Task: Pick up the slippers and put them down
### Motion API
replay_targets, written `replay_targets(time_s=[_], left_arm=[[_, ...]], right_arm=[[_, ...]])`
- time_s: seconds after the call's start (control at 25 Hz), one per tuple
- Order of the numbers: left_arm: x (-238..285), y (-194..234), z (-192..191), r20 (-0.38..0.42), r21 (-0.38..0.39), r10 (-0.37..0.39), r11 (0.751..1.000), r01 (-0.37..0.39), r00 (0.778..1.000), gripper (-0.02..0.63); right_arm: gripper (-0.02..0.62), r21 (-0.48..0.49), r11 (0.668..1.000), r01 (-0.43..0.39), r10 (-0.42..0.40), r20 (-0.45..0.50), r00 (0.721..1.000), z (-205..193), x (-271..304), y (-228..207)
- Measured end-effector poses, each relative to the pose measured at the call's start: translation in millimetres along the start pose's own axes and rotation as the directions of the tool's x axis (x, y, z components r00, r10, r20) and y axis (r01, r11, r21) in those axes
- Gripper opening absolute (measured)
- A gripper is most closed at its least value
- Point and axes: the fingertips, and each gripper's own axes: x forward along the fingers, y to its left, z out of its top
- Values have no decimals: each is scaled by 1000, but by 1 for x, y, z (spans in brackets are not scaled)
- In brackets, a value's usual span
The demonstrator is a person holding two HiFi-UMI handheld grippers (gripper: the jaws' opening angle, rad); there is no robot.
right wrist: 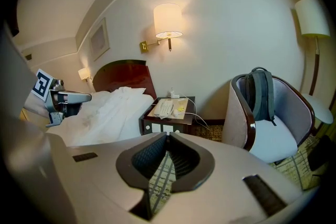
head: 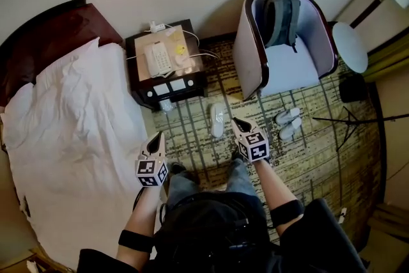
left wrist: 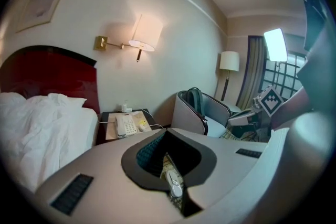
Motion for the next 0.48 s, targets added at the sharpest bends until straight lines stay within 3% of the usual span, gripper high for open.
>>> replay_targets(time_s=[0.24,0.4,0.48], left_arm=[[30,-12,-14,-72,77,-100,991,106,992,3],[61,-19,-44,-134,144,-154,974,173,979,3],[79,-27,-62,-165,166,-186,963,213,969,3]], right_arm=[[40,93,994,60,-53,-70,996,-51,26,-18],[137,186,981,60,-34,-141,989,-100,59,-24],[224,230,971,65,-26,-169,985,-129,79,-31]])
